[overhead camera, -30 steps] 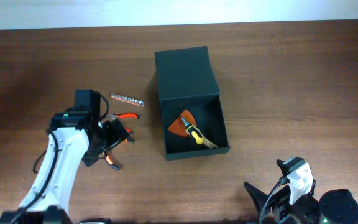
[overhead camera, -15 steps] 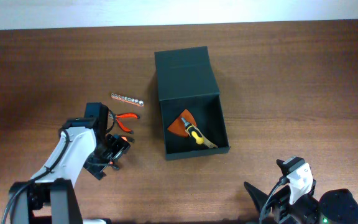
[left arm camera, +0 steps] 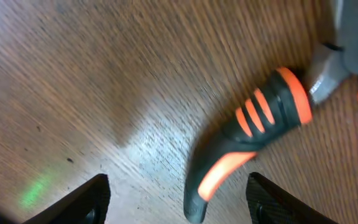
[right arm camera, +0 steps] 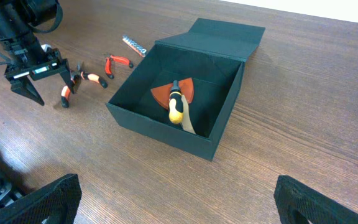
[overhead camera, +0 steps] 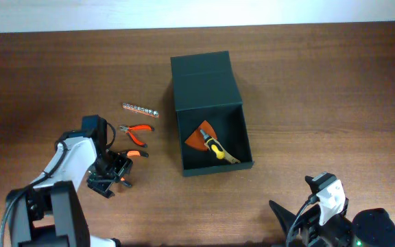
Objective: Pack container
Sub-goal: 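Reach the left gripper to the orange-black needle-nose pliers and grasp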
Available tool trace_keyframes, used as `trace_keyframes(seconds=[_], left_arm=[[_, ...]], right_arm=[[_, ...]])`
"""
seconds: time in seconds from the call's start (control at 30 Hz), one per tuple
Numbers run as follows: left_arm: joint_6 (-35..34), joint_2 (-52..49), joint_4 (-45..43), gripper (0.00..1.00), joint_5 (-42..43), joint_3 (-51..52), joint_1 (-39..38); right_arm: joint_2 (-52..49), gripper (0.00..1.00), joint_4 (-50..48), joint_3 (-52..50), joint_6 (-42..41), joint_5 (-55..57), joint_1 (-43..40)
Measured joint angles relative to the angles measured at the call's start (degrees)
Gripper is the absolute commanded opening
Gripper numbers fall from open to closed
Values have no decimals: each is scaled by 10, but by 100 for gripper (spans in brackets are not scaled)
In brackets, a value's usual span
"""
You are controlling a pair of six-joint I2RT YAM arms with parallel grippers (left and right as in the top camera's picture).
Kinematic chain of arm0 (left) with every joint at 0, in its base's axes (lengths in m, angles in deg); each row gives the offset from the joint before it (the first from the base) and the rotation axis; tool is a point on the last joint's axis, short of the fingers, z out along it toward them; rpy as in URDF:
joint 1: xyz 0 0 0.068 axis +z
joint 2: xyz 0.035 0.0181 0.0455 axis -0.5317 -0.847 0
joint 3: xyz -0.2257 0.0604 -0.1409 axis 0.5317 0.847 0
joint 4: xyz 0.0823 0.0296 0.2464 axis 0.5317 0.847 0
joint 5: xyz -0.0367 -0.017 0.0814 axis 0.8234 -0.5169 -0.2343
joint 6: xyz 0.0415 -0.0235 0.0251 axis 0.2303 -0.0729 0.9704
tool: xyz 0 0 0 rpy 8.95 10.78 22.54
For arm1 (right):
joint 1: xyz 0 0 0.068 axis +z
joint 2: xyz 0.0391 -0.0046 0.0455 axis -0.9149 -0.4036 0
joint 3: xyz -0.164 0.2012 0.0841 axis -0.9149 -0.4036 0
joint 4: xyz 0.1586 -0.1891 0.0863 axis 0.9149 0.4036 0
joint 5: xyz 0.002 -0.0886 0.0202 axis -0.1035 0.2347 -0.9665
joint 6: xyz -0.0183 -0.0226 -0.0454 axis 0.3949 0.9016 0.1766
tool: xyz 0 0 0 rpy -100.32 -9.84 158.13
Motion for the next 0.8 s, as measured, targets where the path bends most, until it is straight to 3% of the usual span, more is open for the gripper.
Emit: trace_keyframes(seconds=[0.47,0.6,0.7,0.8], left_arm=[[-2,-26,-34,47,22,-1,0],[-3,-27,-56,35,35,1,1],[-7,-26,-71,20,43,3,1],[-7,-23,-75,12,47,7,3]], right_arm=[[0,99,0,0,0,0,0],[0,99,0,0,0,0,0],[0,99,0,0,0,0,0],[0,99,0,0,0,0,0]])
